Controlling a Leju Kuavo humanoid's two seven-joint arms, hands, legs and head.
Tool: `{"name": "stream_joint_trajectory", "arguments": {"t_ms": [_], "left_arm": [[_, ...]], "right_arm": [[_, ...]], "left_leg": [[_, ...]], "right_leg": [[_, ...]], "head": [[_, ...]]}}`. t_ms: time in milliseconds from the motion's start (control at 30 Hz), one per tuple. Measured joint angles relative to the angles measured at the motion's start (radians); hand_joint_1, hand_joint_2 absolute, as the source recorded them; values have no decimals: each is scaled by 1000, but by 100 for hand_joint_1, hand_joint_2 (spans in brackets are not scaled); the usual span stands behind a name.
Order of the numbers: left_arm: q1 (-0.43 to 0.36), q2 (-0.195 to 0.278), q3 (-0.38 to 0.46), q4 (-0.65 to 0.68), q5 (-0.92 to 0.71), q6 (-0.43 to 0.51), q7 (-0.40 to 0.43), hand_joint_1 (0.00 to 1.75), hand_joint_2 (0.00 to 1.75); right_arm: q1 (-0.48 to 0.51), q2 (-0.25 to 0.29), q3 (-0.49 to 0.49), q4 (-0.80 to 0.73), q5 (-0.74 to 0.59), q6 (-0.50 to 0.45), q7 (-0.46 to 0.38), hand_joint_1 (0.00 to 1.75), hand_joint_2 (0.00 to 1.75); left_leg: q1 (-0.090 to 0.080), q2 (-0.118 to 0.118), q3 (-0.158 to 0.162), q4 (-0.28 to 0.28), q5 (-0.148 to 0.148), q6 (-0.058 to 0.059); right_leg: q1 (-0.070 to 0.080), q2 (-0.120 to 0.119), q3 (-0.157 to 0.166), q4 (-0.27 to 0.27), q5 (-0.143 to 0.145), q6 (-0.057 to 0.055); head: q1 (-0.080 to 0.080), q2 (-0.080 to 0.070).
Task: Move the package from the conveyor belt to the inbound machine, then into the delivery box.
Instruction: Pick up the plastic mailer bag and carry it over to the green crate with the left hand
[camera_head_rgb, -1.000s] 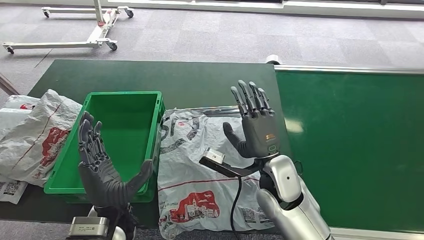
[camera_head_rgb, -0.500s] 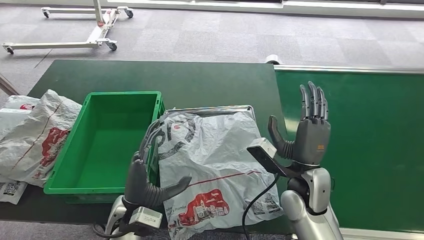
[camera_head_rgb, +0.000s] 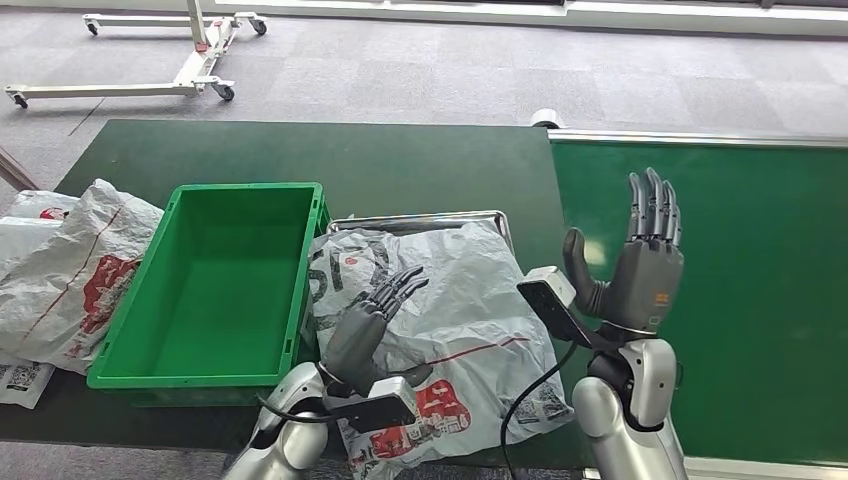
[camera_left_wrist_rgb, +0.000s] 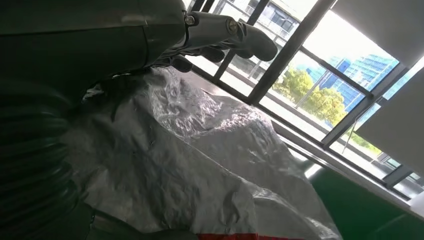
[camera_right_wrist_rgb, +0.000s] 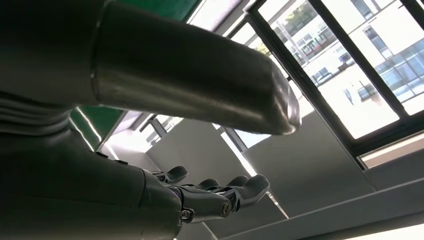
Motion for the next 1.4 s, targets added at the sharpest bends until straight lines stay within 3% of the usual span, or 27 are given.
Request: {"name": "stream_joint_trajectory", "arguments": {"t_ms": [200, 333, 633, 833, 1000, 1233, 1400], "left_arm": [[-33, -1, -30, 81, -75, 0, 30, 3, 175], [-48, -4, -51, 114, -108, -8, 44, 172, 175], [-70, -6, -68, 152, -124, 4, 43, 175, 175], [-79, -6, -64, 154, -98, 81, 29, 175, 175], [-87, -7, -25, 133, -102, 216, 53, 175, 175], [-155, -1, 86, 102, -316, 549, 204, 175, 175], [-218, 10, 142, 112, -480, 634, 306, 175, 175]], "right_arm": [[4, 12, -7, 0, 5, 7, -11, 0, 175], [8, 16, -8, 0, 7, 9, -12, 0, 175], [23, 16, -9, -1, 10, 4, -9, 0, 175], [32, 16, -15, -3, 14, 11, -1, 0, 175], [38, 16, -20, -7, 23, 19, 4, 0, 175], [38, 17, -24, -7, 25, 18, 3, 0, 175], [36, 18, -24, -3, 21, 10, 3, 0, 175]], "left_leg": [[0, 0, 0, 0, 0, 0], [0, 0, 0, 0, 0, 0], [0, 0, 0, 0, 0, 0], [0, 0, 0, 0, 0, 0], [0, 0, 0, 0, 0, 0], [0, 0, 0, 0, 1, 0], [0, 0, 0, 0, 1, 0]], "right_leg": [[0, 0, 0, 0, 0, 0], [0, 0, 0, 0, 0, 0], [0, 0, 0, 0, 0, 0], [0, 0, 0, 0, 0, 0], [0, 0, 0, 0, 0, 0], [0, 0, 0, 0, 0, 0], [0, 0, 0, 0, 0, 0]], "head": [[0, 0], [0, 0], [0, 0], [0, 0], [0, 0], [0, 0], [0, 0]]}}
